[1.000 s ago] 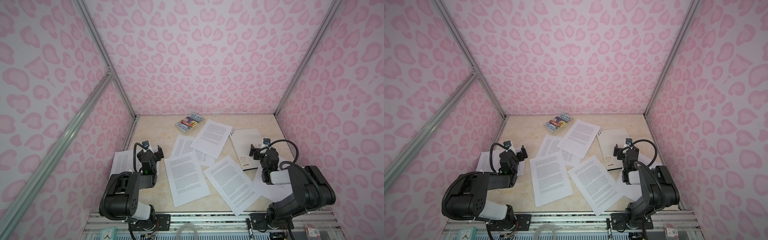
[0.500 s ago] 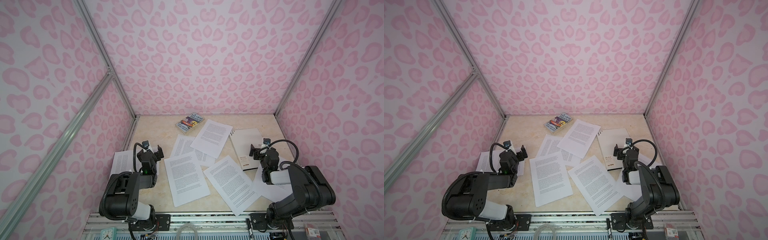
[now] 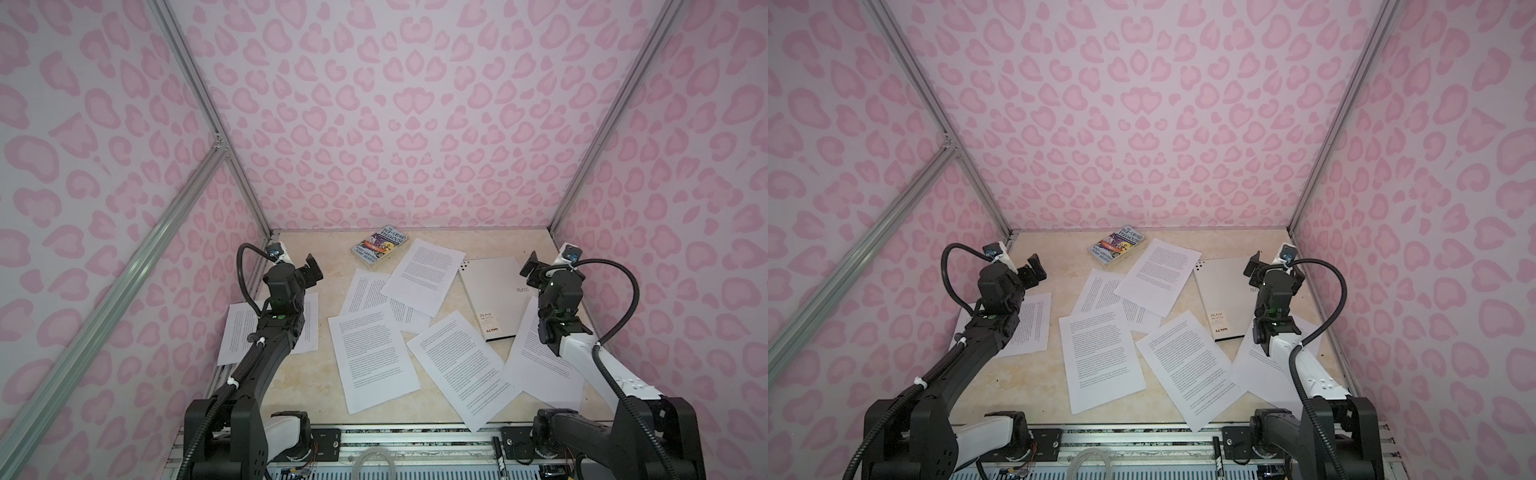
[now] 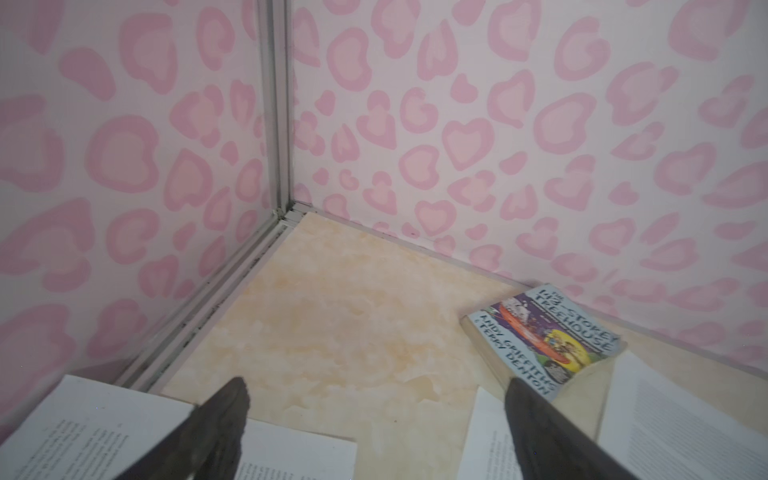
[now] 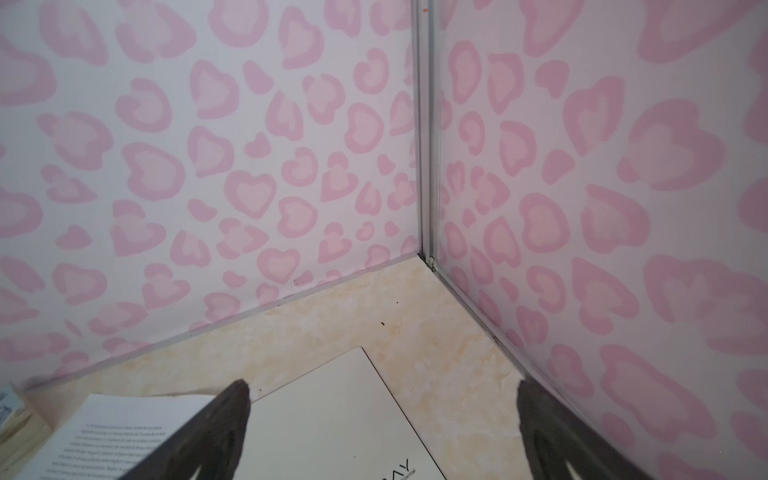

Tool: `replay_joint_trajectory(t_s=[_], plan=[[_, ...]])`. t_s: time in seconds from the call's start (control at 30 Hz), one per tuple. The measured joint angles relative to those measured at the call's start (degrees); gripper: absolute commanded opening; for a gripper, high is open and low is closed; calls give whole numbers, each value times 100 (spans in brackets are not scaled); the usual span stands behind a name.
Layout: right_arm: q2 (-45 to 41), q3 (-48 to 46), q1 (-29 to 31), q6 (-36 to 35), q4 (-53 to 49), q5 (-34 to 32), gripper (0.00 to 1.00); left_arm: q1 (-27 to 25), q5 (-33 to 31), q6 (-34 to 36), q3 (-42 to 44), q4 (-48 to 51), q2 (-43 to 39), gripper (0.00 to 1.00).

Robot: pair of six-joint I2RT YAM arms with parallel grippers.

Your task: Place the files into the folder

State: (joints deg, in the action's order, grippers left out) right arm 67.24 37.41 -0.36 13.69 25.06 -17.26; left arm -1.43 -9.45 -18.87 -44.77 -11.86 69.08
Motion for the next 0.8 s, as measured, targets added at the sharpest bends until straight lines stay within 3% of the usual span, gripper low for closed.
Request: replay_joint_trajectory(t_s=[0.13,0.33,0.43,0.57,0.8], plan=[[-33,420,-592,1126,-1086,282,100,-33,1058,-778,-74,1285,-376,97],[-249,81,-374,2197,-1515,1615,100,-157,2225,-1143,275,2269,-1318,97],[-481,-415,11,2850,-1753,2044,100,-306,2516,-968,350,2723,-1462,97],[-933,-883,461,3565,-2070,2116,100,-424,2855,-619,654,3174,-1515,97],[-1770,-1932,743,4631,-2455,2227,100,-573,3038,-365,981,3311,-1716,97]])
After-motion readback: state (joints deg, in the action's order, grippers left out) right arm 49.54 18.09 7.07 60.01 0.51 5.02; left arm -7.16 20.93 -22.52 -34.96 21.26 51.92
